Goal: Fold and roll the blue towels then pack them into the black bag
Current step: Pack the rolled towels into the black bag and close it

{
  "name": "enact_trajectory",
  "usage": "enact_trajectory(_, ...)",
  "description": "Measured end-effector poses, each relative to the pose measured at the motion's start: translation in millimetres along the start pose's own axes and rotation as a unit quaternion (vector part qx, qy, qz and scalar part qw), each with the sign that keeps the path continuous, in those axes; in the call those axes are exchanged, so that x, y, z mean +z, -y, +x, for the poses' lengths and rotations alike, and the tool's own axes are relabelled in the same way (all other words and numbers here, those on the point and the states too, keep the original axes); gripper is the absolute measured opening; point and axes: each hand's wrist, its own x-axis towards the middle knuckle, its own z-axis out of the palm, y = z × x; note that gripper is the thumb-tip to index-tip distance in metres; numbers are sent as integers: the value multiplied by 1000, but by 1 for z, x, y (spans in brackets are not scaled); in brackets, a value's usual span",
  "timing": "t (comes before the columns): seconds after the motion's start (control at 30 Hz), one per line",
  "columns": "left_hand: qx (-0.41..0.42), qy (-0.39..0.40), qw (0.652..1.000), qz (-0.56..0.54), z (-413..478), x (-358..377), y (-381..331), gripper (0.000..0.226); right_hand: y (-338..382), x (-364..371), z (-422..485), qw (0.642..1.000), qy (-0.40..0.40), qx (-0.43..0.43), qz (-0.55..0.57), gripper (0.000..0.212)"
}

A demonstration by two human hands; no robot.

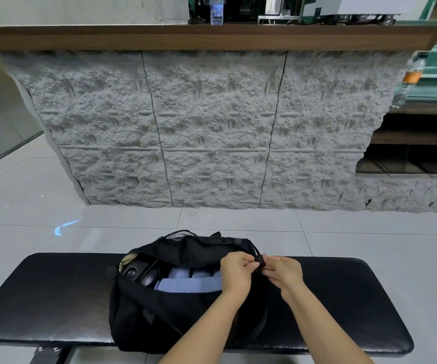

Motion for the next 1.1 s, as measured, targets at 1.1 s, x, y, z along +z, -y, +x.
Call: enact_trajectory(1.1, -95, -83, 965, 231, 11, -158, 67, 22, -21, 12, 16, 980, -170, -17, -107, 30)
